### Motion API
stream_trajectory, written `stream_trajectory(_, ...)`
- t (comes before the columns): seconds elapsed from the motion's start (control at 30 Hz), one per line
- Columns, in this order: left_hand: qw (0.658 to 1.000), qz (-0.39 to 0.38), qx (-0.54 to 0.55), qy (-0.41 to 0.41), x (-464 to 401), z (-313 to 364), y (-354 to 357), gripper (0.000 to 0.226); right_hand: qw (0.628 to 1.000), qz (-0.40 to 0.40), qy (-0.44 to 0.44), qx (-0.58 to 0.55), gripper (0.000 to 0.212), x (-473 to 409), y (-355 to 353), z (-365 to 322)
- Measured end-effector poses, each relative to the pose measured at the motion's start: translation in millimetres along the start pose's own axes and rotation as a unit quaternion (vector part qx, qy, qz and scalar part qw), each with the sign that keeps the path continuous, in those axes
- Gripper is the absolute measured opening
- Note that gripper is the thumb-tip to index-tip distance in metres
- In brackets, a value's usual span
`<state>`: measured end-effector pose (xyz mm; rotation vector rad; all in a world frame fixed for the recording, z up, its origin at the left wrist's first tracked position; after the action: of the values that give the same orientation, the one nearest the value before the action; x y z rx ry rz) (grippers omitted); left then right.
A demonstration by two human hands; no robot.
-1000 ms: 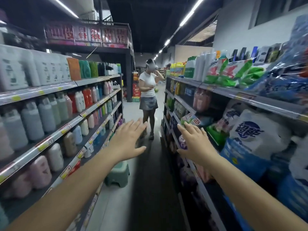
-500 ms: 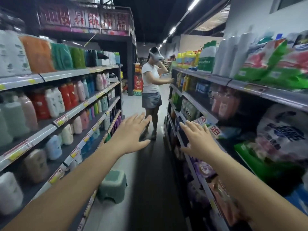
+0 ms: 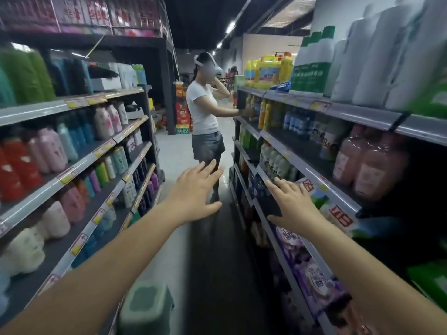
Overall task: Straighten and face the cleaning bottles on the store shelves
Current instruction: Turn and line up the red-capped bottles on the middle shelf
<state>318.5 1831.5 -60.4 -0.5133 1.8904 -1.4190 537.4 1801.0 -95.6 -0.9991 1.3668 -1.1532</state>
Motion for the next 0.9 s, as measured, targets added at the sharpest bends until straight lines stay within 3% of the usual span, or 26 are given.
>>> stream_trajectory(0.6,1.0,-0.015,-0.004,0.002,-275.0,-165.4,123.1,0.081,0.999,-0.011,-0.048,0.022,0.085,-347.5,67.9,11.1)
stream_trajectory(0.9,0.993,-0.018,0.024,0.117,-412.1,-242.7,197.2,0.083,0.998,-0.024,0.06,0.014,0.084,-463.2,111.1,28.6)
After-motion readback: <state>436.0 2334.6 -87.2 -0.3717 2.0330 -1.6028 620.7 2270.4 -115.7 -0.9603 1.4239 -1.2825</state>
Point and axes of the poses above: each hand's wrist, its own x-axis away from the middle knuckle, its own y-axis out of the palm, z = x × y, the point moved 3 cm from there along -x, towards the middle knuckle, and after that the axes turned 10 degrees about y, right-handed, at the moved point
